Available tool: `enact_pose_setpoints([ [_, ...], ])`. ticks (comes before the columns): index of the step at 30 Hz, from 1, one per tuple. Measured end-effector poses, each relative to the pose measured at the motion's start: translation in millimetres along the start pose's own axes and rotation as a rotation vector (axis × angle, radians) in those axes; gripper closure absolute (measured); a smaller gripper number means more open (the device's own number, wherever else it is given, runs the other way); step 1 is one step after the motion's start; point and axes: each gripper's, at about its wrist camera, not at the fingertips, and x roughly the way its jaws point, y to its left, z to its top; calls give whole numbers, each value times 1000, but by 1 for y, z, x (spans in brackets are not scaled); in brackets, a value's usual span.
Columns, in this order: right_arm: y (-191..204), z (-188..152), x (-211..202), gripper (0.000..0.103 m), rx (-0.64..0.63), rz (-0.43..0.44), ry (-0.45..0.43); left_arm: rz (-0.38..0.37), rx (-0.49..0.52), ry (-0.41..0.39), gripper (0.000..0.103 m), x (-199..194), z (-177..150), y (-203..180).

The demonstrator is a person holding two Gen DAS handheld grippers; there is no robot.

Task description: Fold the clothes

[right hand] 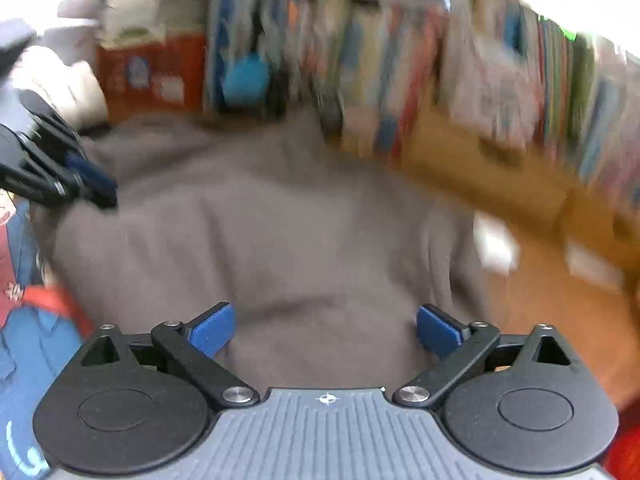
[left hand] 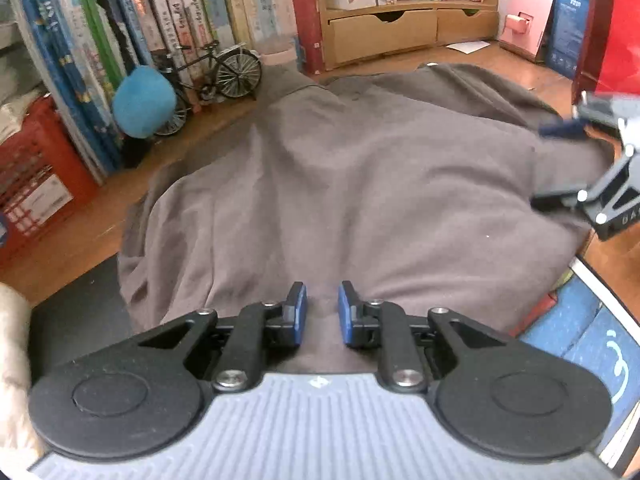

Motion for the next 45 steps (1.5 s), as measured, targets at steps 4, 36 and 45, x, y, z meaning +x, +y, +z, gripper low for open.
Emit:
enact_pose_setpoints([
  [4, 5, -16, -14, 10, 65, 6, 53, 15, 40, 14, 78, -22, -16, -13],
  [36, -57, 41, -41, 0, 108, -149, -167, -121, -169, -74, 53, -42, 6, 66],
  [45, -56, 40, 12, 98, 146, -71, 20, -138, -220, -42, 101, -35, 2, 73],
])
